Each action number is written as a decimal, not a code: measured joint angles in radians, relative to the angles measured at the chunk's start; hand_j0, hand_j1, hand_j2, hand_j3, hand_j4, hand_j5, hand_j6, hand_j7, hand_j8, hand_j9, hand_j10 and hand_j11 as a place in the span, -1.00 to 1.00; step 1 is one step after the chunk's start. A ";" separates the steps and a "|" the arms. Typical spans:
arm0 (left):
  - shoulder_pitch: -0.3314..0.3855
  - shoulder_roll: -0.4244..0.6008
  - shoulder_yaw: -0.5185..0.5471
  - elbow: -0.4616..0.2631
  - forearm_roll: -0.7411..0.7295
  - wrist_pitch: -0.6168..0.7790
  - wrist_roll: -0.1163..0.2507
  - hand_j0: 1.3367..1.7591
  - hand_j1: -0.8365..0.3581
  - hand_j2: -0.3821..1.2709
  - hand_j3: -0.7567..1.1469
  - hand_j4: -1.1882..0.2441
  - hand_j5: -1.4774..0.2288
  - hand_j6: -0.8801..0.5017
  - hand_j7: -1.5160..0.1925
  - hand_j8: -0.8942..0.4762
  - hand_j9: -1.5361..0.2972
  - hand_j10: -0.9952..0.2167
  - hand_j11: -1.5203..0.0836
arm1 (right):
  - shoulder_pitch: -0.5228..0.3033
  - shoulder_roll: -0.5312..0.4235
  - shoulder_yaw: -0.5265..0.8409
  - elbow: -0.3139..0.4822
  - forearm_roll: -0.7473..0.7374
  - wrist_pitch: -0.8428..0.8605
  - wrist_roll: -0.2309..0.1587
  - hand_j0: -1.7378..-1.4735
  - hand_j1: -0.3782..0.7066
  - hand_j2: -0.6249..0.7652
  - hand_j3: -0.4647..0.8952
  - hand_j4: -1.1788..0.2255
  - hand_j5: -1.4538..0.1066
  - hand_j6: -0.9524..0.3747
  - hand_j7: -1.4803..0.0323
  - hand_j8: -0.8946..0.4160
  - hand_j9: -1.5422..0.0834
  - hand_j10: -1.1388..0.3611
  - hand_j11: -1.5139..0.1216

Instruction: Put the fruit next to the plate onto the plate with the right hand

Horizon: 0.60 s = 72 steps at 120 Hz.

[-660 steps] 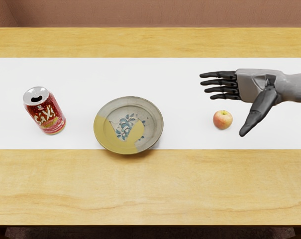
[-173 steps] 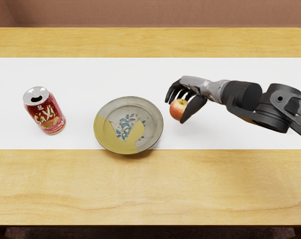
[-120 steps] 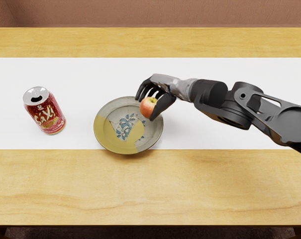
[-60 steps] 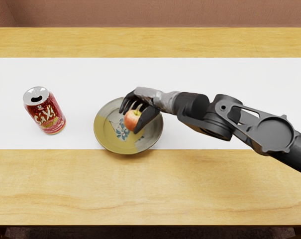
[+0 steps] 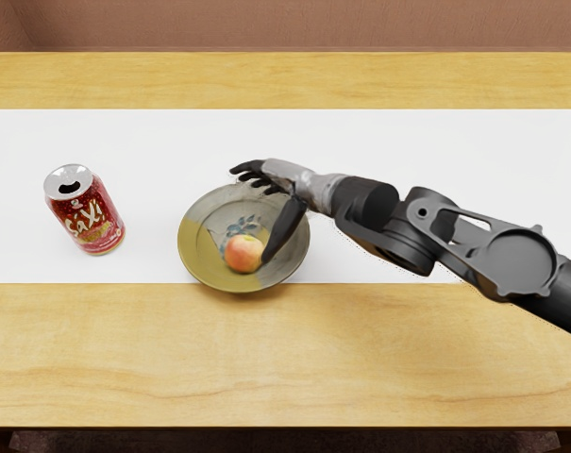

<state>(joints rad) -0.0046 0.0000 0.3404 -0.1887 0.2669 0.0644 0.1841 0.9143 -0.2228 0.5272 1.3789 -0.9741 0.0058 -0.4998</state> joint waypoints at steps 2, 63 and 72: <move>0.000 0.000 0.000 0.000 0.000 0.000 0.000 0.52 0.50 -0.48 -0.20 0.32 0.36 -0.08 0.41 -0.05 0.33 0.24 0.50 | 0.000 -0.013 0.003 0.005 0.015 0.005 0.000 -0.39 -0.69 -0.06 -0.32 0.49 0.64 0.26 0.73 0.19 0.68 0.35 0.64; 0.011 0.000 0.001 -0.006 0.000 -0.001 0.000 0.52 0.50 -0.48 -0.21 0.32 0.36 -0.08 0.41 -0.05 0.33 0.24 0.50 | -0.014 -0.444 0.193 -0.010 0.573 0.564 0.012 -0.40 -0.84 -0.11 -0.32 0.61 0.78 0.36 0.88 0.29 0.82 0.46 0.78; 0.011 0.000 0.001 -0.003 0.000 -0.001 0.000 0.52 0.50 -0.48 -0.21 0.32 0.36 -0.08 0.41 -0.05 0.33 0.24 0.50 | -0.022 -0.483 0.196 -0.025 0.609 0.585 0.012 -0.40 -0.85 -0.11 -0.32 0.61 0.79 0.37 0.88 0.30 0.82 0.46 0.78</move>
<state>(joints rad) 0.0068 0.0000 0.3418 -0.1914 0.2671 0.0629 0.1840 0.8923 -0.7061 0.7231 1.3541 -0.3648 0.5908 -0.4879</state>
